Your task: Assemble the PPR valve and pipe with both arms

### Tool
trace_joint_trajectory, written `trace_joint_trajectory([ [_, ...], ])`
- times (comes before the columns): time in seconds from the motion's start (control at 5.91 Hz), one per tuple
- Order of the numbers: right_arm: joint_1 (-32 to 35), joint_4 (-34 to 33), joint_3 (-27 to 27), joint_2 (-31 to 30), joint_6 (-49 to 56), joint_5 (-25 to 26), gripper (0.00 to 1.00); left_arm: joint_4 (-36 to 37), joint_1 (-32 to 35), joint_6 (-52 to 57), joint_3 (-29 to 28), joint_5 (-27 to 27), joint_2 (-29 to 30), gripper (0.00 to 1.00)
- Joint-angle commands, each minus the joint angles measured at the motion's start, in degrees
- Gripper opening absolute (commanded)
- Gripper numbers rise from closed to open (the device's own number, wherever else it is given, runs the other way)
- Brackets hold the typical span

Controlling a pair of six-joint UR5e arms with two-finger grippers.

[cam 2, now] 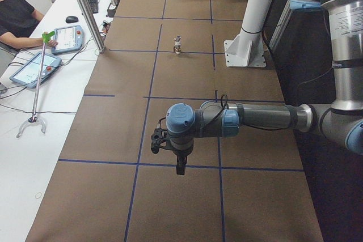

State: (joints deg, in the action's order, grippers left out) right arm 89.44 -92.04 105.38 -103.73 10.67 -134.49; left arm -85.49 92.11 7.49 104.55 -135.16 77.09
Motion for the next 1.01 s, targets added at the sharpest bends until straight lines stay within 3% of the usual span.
trace_joint_trajectory([
  [0.0, 0.03, 0.02, 0.00, 0.19, 0.48, 0.72, 1.00, 0.50, 0.00, -0.11, 0.83, -0.10, 0.69, 1.00],
  [0.85, 1.26, -4.20, 1.67, -1.47, 3.39, -1.90, 1.00, -0.03, -0.09, 0.51, 0.83, -2.83, 0.26, 1.00],
])
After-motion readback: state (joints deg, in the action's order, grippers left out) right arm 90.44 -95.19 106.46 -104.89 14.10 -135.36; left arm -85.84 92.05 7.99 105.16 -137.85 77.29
